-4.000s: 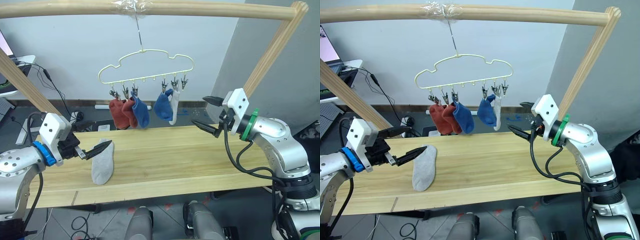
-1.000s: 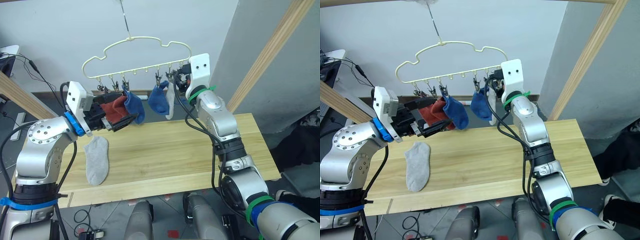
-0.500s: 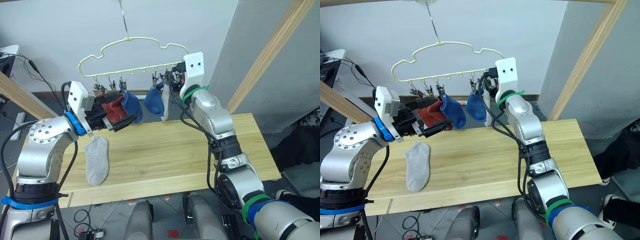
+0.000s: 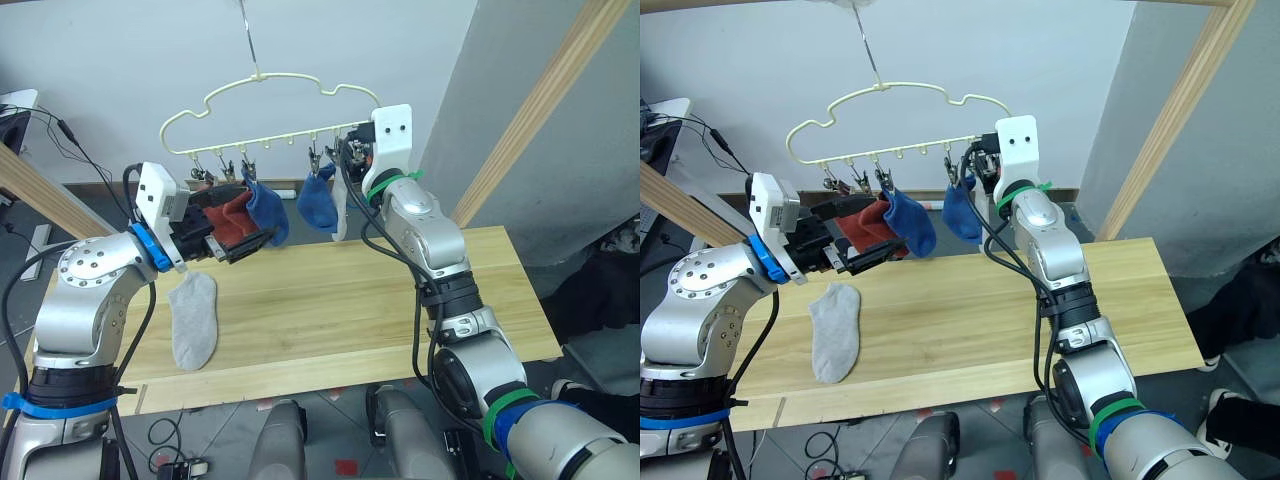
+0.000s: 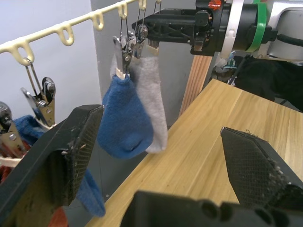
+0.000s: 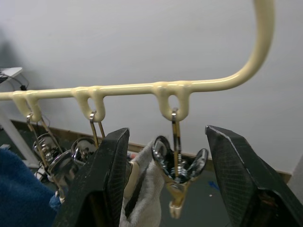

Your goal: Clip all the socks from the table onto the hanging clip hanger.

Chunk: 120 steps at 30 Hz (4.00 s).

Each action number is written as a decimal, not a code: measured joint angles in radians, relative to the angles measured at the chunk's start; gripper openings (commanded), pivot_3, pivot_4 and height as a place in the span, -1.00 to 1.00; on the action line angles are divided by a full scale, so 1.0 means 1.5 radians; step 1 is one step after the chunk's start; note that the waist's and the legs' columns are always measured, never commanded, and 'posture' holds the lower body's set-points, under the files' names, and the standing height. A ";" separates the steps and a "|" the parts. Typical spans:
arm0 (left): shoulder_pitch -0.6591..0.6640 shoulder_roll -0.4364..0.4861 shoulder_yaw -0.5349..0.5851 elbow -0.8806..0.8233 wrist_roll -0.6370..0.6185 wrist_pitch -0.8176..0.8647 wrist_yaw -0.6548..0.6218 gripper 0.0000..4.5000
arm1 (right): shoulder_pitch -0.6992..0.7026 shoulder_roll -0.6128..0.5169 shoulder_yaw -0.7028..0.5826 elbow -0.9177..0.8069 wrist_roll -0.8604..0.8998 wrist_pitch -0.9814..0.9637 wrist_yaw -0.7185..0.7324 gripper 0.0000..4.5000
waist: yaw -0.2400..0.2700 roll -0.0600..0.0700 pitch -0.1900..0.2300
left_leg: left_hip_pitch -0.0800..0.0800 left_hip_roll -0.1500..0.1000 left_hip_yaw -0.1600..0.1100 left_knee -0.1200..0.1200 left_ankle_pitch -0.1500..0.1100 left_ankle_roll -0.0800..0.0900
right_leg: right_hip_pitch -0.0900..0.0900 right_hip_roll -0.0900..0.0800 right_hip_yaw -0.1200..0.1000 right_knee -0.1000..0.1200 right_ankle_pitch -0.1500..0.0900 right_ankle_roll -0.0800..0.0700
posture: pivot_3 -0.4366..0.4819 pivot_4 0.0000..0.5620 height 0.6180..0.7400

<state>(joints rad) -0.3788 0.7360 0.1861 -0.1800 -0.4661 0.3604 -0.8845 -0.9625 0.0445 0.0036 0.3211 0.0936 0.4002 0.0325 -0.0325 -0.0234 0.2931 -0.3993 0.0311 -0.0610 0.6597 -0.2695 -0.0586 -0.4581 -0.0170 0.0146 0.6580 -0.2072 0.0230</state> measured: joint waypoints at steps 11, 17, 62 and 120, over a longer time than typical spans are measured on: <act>-0.004 -0.004 -0.001 0.001 0.000 0.000 -0.001 1.00 | 0.008 0.000 -0.007 -0.007 0.000 0.010 -0.022 0.19 | 0.000 0.000 0.000 | 0.000 0.000 0.000 0.000 0.000 0.000 | 0.000 0.000 0.000 0.000 0.000 0.000 | -0.01 0.06 1.00; -0.007 -0.004 -0.002 0.011 0.001 0.000 -0.002 1.00 | 0.015 0.002 -0.009 -0.009 0.005 0.019 -0.021 0.19 | -0.001 0.000 0.000 | 0.000 0.000 0.000 0.000 0.000 0.000 | 0.000 0.000 0.000 0.000 0.000 0.000 | -0.02 0.06 1.00; -0.007 -0.006 -0.003 0.013 0.005 -0.013 -0.009 1.00 | 0.001 0.027 -0.014 -0.020 0.006 0.036 0.004 -0.05 | -0.001 0.000 0.000 | 0.000 0.000 0.000 0.000 0.000 0.000 | 0.000 0.000 0.000 0.000 0.000 0.000 | -0.01 0.06 1.00; 0.050 -0.085 0.056 0.520 0.150 -0.103 0.193 0.82 | -0.026 0.024 -0.016 0.009 0.021 0.013 0.020 -1.00 | -0.002 0.000 0.005 | 0.000 0.000 0.001 -0.008 0.000 0.000 | -0.005 0.000 0.000 0.000 0.000 -0.001 | -0.07 0.16 1.00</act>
<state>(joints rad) -0.3038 0.6079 0.2695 0.5992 -0.2411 0.2056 -0.5946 -1.0016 0.0804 -0.0206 0.3347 0.1249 0.4198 0.0630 -0.0353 -0.0228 0.2999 -0.3999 0.0316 -0.0596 0.6475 -0.2696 -0.0585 -0.4656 -0.0177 0.0140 0.6578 -0.2075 0.0218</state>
